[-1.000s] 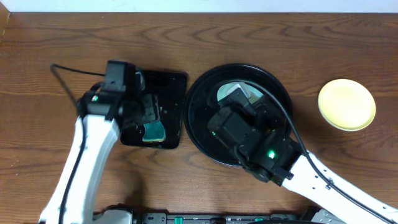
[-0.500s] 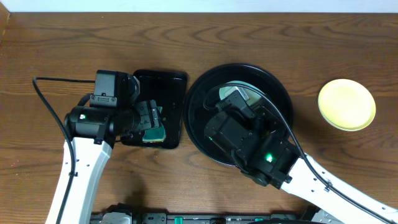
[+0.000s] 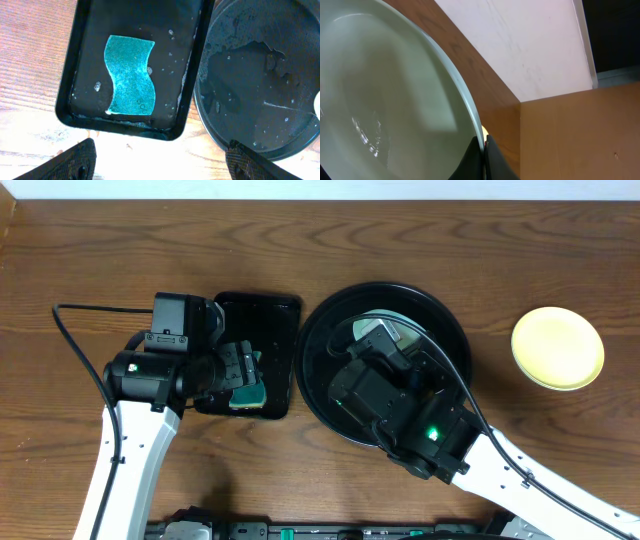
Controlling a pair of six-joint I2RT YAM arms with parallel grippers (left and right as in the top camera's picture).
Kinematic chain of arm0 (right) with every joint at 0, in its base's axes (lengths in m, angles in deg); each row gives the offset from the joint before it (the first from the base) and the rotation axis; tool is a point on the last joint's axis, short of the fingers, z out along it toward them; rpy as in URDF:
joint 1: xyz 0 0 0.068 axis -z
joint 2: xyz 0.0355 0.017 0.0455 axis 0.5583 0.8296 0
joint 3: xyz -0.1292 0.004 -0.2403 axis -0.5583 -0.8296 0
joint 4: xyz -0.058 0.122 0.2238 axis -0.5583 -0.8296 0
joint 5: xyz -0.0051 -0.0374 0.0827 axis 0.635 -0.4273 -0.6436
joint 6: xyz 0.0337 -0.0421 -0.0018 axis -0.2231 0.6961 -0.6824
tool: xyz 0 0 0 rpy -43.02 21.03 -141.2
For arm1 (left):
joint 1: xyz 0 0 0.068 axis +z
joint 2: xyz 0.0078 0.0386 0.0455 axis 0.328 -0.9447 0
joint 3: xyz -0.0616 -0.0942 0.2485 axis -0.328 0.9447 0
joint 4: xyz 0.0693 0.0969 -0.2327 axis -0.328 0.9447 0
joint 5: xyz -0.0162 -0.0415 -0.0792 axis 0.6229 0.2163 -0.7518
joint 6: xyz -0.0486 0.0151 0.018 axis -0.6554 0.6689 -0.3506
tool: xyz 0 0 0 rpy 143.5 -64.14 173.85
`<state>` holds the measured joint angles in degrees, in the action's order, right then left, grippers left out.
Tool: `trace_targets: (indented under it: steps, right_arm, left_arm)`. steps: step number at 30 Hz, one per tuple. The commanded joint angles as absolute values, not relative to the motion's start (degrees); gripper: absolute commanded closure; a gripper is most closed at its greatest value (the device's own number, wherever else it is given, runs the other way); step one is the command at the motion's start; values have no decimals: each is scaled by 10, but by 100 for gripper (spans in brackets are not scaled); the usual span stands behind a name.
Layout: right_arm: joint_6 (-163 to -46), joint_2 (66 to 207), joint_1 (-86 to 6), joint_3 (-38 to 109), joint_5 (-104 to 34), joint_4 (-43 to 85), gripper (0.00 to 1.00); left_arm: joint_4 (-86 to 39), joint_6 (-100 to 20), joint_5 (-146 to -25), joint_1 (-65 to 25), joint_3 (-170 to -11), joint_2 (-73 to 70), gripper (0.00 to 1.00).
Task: Clean dirty plates on tray and stack at the side
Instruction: 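Lift the cleaned plate with the right gripper and stack it on the yellow plate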
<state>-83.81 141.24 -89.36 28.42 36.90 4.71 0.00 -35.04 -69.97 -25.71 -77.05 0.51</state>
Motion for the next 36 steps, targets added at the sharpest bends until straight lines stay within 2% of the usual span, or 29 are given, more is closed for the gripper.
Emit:
trace_targets:
  steps: [1,19,22,23,25,28,31,33,36]
  right_arm:
    - [-835,1409,-899,285,393,46,99]
    - [-844,1409,-897,285,390,50,99]
    - [-845,1409,-891,285,321,60,99]
    - [-827,1409,-887,285,344,57,99]
    - [-861,1408,-868,285,409,58,99]
    - [-824,1408,-859,285,327,65,99]
    - [-864,1408,-848,285,379,67,99]
    - [-848,1409,-848,285,316,67,99]
    - [-885,1408,-834,285,324,60,99]
  left_arm:
    - [2,-345,-703,-255,-775,6,17]
    - [2,-345,-703,-255,-775,6,17]
    - [2,-345,-703,-255,-775,6,17]
    - [2,-345,-703,-255,-775,6,17]
    - [2,-345,-703,-255,-775,6,16]
    - [2,-345,-703,-255,-775,6,17]
    - [2,-345,-703,-255,-775,6,17]
    - [2,-345,-703,-255,-775,6,16]
    - [2,-345,-703,-255,-775,6,17]
